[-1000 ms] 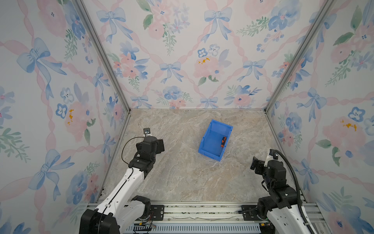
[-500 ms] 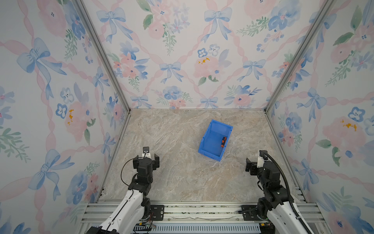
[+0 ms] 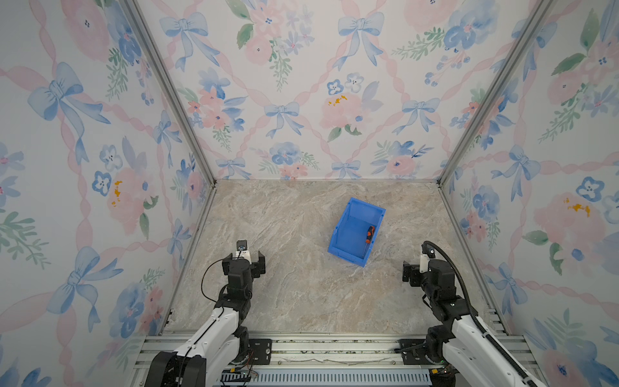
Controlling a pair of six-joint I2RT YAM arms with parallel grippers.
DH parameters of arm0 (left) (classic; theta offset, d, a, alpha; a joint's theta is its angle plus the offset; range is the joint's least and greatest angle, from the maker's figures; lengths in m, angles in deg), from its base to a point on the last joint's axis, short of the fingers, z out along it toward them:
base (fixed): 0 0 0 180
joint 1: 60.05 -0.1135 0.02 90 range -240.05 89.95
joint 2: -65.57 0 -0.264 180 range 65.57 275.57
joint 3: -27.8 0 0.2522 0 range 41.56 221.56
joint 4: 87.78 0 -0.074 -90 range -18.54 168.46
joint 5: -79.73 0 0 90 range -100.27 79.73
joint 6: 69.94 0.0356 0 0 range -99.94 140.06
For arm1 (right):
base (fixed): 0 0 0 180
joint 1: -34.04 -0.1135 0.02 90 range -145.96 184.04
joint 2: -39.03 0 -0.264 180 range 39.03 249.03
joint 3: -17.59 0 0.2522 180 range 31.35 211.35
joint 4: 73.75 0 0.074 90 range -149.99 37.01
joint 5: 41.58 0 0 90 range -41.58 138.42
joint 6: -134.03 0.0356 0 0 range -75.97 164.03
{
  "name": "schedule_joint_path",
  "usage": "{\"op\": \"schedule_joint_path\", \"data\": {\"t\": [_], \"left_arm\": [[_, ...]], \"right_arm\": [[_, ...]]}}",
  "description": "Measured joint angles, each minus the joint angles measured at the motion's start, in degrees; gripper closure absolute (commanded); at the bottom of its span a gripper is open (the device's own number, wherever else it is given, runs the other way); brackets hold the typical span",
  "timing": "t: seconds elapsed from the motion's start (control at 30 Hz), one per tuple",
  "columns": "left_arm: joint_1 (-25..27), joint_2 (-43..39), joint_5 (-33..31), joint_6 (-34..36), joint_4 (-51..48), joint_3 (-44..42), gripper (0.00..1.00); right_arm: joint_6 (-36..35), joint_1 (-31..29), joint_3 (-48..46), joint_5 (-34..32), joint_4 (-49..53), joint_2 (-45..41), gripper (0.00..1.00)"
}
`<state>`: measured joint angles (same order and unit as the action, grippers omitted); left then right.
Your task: Put the screwdriver in the bin
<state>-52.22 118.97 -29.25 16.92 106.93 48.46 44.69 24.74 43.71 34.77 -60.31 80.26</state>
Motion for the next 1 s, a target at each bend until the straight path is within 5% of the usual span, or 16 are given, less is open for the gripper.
{"op": "schedule_joint_path", "data": {"t": [0.4, 0.77, 1.0], "left_arm": [[-1.2, 13.9, 1.5, 0.0, 15.1, 1.7, 0.02], [-2.3, 24.8, 4.4, 0.0, 23.8, 7.3, 0.02], [-3.4, 29.4, 6.1, 0.6, 27.7, 8.7, 0.02]], "right_arm": [[-2.9, 3.8, 4.0, 4.5, -16.6, 19.7, 0.03], [-2.9, 6.4, 5.6, 8.4, -30.0, 29.0, 0.03], [-2.0, 10.4, 6.9, 16.9, -39.4, 36.4, 0.03]]}}
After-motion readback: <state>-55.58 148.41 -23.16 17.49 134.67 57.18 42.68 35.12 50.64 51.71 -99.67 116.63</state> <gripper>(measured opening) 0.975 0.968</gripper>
